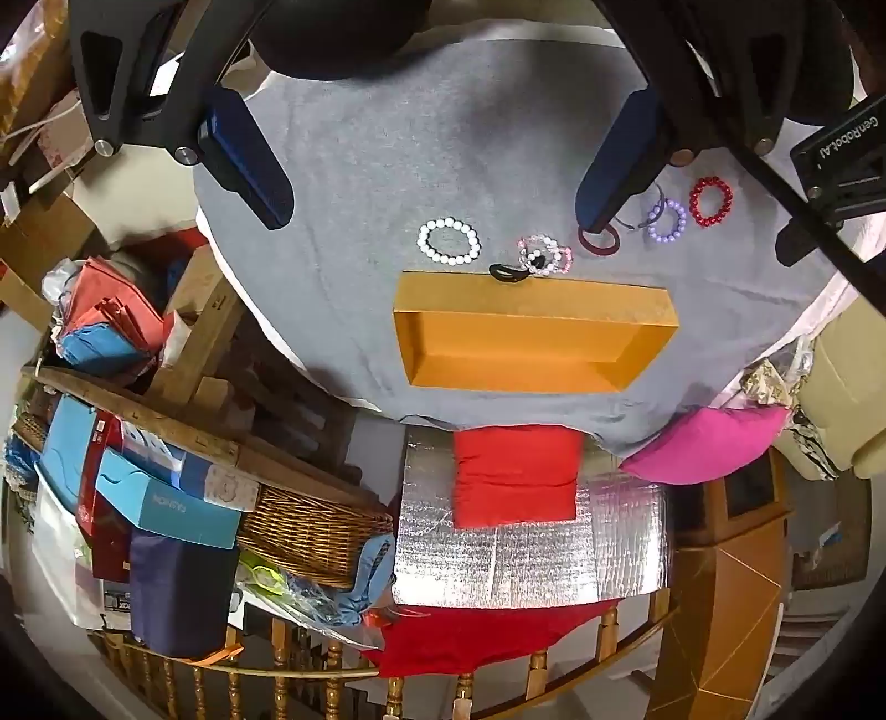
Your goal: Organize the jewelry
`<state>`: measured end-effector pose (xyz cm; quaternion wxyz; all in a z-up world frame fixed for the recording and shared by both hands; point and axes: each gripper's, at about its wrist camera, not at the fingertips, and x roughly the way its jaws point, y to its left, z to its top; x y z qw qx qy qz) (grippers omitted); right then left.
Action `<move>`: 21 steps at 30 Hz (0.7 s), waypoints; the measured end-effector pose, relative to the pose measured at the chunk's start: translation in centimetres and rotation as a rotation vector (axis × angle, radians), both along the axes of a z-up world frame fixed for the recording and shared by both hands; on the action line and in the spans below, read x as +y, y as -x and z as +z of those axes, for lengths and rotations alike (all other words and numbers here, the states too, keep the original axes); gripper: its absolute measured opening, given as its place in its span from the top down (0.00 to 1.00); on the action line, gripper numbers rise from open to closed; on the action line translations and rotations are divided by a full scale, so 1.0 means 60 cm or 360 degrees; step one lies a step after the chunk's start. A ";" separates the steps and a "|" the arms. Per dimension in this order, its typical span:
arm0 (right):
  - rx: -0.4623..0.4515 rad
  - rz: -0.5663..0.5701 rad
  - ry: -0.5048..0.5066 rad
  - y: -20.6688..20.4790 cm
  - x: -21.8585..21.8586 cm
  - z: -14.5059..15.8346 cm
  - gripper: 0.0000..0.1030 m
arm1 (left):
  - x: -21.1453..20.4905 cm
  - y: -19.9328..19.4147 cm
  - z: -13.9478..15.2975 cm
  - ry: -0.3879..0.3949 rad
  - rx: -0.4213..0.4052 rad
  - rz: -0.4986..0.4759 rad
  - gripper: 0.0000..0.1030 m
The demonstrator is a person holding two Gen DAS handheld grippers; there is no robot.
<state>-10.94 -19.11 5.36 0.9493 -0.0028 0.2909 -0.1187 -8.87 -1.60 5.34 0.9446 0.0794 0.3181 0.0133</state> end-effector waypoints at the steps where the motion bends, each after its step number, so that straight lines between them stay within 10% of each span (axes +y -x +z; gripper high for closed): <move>1: 0.0002 0.0000 -0.0001 -0.002 0.000 0.001 0.00 | -0.001 -0.001 -0.001 -0.0002 0.0002 -0.0001 0.12; 21: 0.0086 -0.0036 -0.0019 -0.029 -0.012 -0.028 0.00 | -0.018 -0.029 -0.032 -0.0025 0.0086 -0.0025 0.12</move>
